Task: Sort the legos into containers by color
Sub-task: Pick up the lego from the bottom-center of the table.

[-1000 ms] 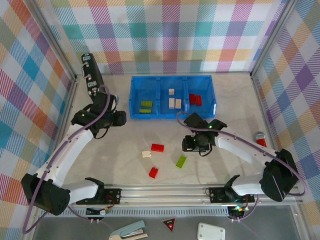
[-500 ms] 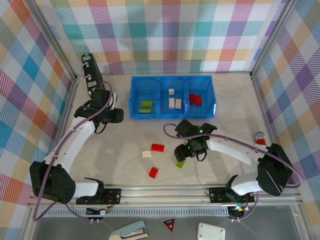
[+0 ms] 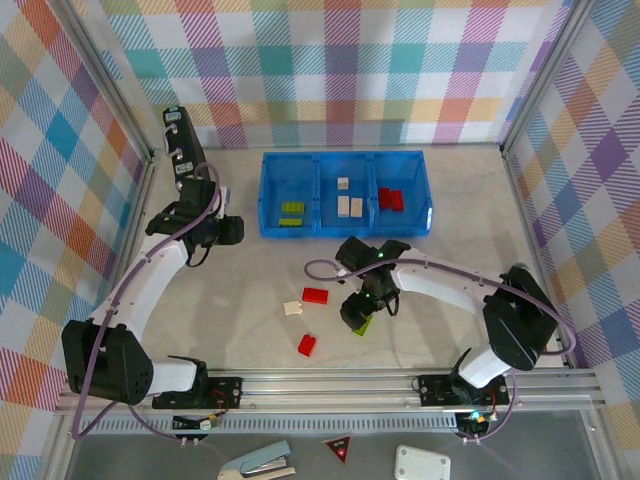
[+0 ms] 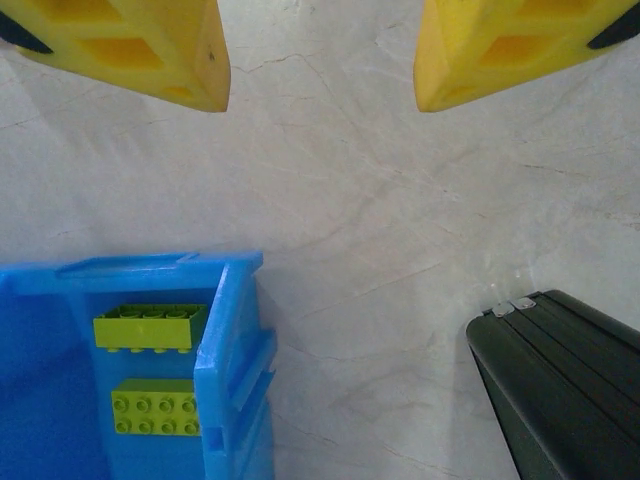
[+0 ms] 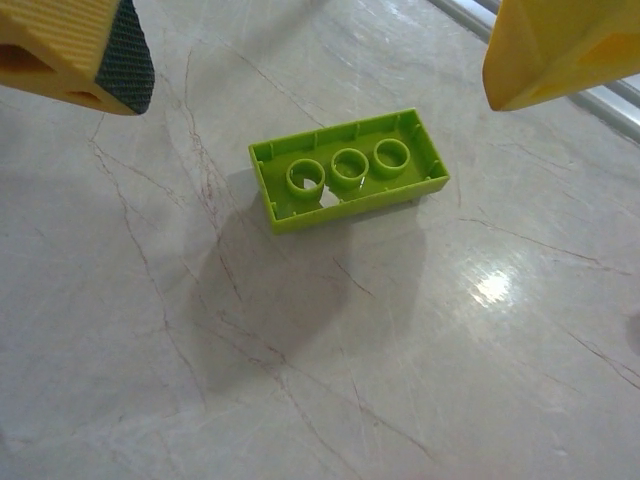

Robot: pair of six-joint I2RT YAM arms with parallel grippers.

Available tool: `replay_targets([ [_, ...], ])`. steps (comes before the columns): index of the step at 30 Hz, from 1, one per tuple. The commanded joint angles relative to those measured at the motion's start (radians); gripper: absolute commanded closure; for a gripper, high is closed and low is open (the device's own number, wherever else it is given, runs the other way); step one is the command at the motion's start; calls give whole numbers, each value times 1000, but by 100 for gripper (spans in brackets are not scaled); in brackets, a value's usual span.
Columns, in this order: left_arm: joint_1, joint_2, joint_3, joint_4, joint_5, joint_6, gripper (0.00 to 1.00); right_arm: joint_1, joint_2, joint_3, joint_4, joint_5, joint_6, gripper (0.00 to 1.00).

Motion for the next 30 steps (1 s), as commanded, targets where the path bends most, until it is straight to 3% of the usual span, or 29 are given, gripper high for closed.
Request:
replay_targets([
  [1,27,-5,-13,18,-8,-4,48,18,52,33,-32,26,-46,10],
  [16,53,-10,-17,29,-13,-14,49,74,187,47,-31,61,-86,7],
  [30,62,5,-19,30,-4,-18,49,109,233,45,-32,82,-86,17],
])
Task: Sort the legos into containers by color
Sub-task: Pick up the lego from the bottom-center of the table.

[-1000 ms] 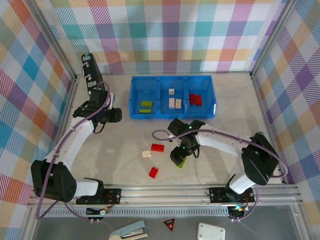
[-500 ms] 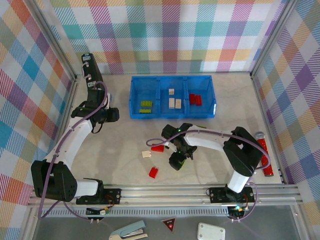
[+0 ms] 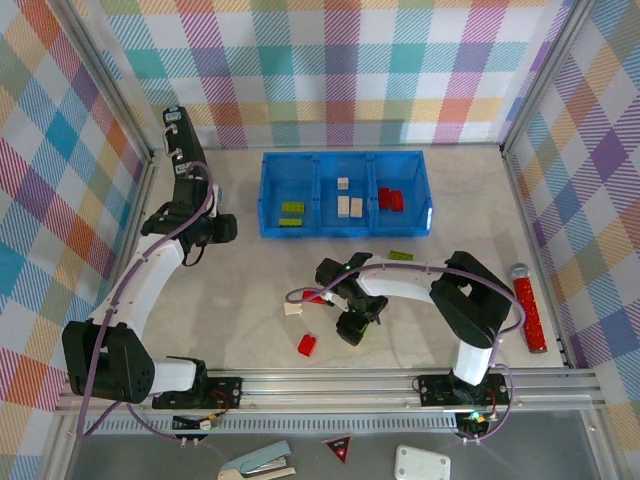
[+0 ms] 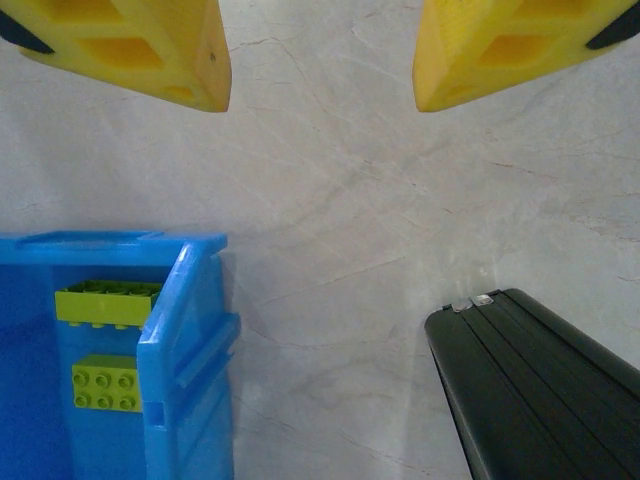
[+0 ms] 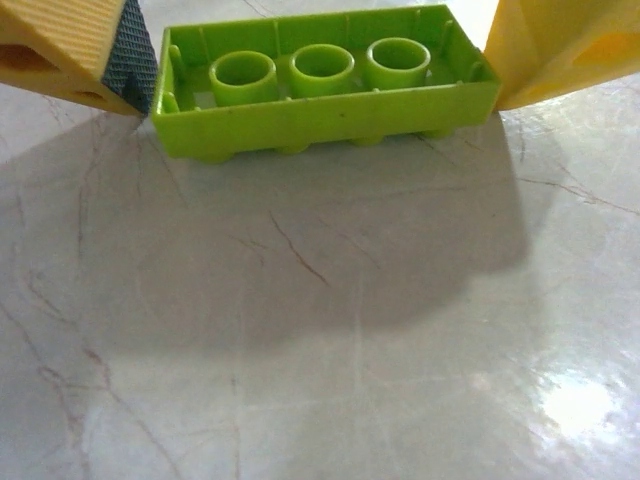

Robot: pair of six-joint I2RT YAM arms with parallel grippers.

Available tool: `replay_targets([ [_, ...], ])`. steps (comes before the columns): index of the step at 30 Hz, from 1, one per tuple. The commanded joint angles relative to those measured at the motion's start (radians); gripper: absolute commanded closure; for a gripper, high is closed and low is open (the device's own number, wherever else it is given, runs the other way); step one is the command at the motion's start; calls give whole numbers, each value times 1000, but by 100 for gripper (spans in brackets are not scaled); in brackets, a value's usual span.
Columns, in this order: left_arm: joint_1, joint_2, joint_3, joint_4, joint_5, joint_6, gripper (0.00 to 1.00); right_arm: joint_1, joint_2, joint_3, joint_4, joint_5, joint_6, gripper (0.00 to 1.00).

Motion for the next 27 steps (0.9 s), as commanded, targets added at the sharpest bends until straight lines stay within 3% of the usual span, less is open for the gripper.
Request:
replay_targets([
  [1,12,6,-7,6,4,-12,49,9,5,13,-21,6,-18,19],
  [13,14,6,-7,5,14,-11,49,10,-4,13,-23,5,-20,34],
  [27,13,0,-8,8,37,-14,49,10,-46,164,-21,13,40,37],
])
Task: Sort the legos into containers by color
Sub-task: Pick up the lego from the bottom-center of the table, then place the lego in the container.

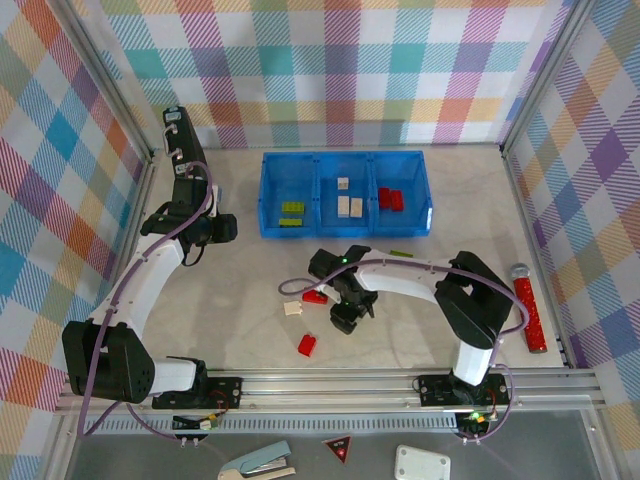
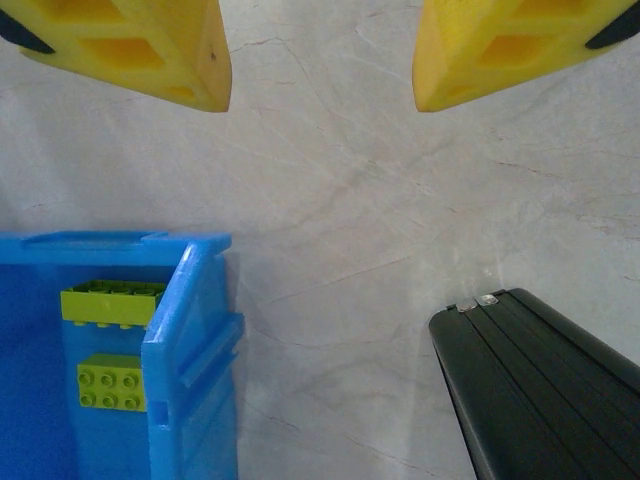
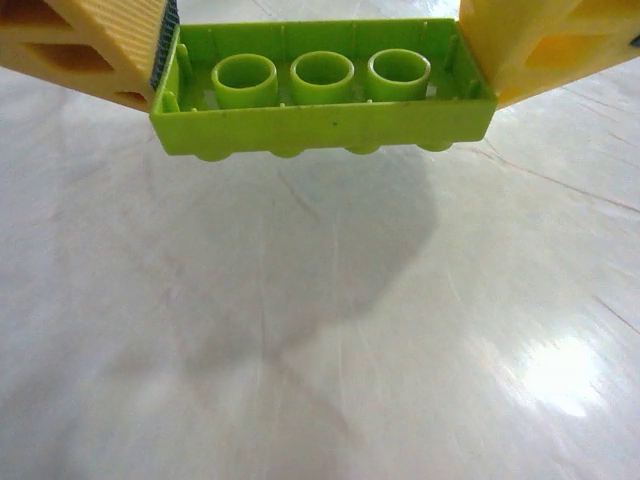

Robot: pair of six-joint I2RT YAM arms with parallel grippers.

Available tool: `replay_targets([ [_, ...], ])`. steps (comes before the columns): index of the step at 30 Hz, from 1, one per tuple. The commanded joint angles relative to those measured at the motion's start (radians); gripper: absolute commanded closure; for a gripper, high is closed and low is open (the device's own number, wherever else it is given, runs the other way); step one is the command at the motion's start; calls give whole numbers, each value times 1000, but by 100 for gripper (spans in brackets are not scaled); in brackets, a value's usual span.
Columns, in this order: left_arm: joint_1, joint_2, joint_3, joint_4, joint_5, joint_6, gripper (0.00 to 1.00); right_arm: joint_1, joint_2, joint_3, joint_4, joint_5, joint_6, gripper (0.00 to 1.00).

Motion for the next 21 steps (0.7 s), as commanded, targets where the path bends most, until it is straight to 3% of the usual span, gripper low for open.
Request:
replay_targets([
  [1,11,0,-8,7,23,-15,49,5,-33,83,0,9,41,37],
  [9,11,0,-10,13,45,-25,49,5,91,346,62,-31,183,37],
  [21,11,-23,-19,16,51,-35,49,-40,362,792,75,81,347,39],
])
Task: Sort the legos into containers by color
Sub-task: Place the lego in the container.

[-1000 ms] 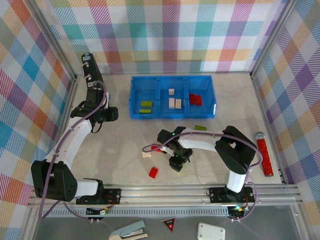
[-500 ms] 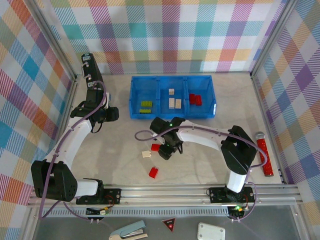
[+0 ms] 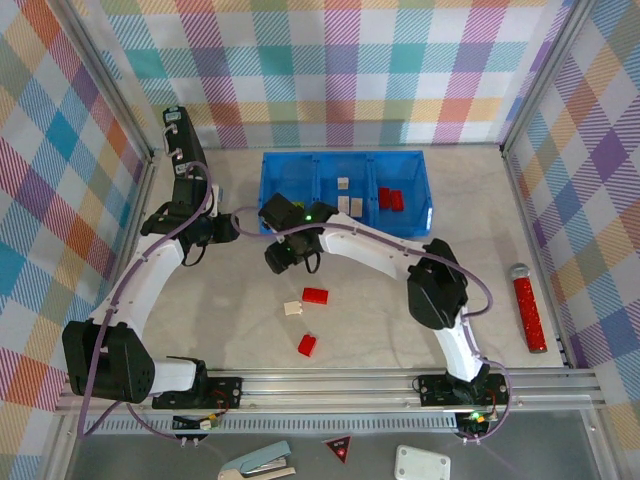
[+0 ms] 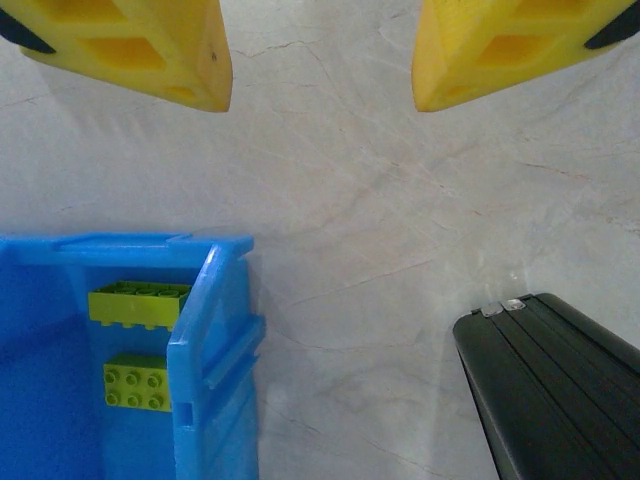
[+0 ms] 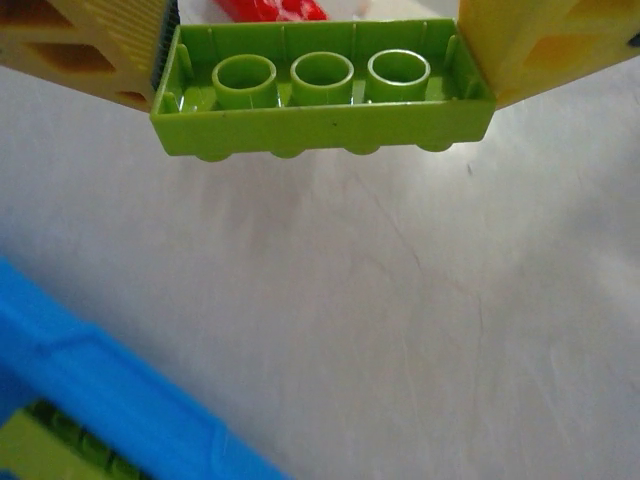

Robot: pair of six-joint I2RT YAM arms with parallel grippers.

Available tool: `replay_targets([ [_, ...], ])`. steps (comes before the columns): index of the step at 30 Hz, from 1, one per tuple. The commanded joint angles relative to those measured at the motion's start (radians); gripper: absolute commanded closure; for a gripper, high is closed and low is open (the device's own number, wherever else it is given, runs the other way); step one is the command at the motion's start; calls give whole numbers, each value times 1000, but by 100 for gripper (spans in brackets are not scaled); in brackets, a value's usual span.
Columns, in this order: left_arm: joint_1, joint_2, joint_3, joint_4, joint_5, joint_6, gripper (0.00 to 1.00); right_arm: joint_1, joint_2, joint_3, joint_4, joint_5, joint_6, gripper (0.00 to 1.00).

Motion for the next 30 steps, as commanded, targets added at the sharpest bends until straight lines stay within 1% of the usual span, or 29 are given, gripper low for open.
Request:
replay_targets([
  [1,11,-22,-17,14,17,-14,49,-29,61,99,15,52,85,40],
  [5,10,-21,-17,19,32,-20,50,-53,130,172,78,93,139,41],
  [11,10,-27,-17,19,32,-23,50,-61,210,222,216,222,181,41],
  [14,11,-30,-18,20,29,-23,50,-70,264,277,243,267,201,40],
  [16,11,-33,-17,20,31,-23,50,-78,289,305,270,289,201,44],
  [21,11,-41,-19,19,39,-25,50,-86,350,322,406,361,170,44],
  [25,11,-53,-23,17,31,-25,50,-106,405,373,423,419,193,44],
  [30,11,-60,-25,20,37,-26,50,-137,440,399,450,426,219,43],
])
